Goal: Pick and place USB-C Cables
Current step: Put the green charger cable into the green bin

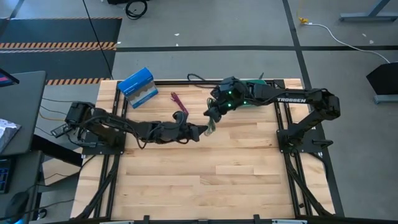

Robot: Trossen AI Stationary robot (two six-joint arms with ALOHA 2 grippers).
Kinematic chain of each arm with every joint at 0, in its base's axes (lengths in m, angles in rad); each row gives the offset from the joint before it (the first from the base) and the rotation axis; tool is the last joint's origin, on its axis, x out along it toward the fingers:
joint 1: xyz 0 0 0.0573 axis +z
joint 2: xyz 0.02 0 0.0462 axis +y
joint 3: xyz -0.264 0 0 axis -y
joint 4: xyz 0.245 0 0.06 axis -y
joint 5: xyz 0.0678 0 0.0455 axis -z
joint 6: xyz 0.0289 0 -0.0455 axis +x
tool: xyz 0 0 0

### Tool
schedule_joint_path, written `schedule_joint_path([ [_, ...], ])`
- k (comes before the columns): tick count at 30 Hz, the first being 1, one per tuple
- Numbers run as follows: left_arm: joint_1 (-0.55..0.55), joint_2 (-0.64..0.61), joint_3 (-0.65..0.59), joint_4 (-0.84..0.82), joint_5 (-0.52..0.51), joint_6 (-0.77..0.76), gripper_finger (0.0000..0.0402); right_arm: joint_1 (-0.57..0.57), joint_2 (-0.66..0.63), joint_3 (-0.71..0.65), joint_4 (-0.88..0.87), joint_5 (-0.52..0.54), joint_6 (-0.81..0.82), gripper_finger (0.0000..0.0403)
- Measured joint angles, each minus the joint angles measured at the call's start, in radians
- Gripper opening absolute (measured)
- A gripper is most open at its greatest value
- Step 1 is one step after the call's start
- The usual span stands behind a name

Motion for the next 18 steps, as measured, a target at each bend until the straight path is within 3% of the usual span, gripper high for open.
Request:
schedule_joint_path([
  [7,0.05,-0.055,0.001,-0.086,0.151,0.028,0.0118,-0.056,0.002,-0.001,-0.2,0.005,-0.198,0.0018],
  [13,0.067,-0.136,0.001,-0.185,0.171,0.064,0.0125,-0.14,0.002,-0.001,-0.337,0.053,-0.43,0.0018],
  [18,0.066,-0.192,0.001,-0.271,0.171,0.087,0.0125,-0.212,0.002,-0.001,-0.435,0.165,-0.665,0.0018],
])
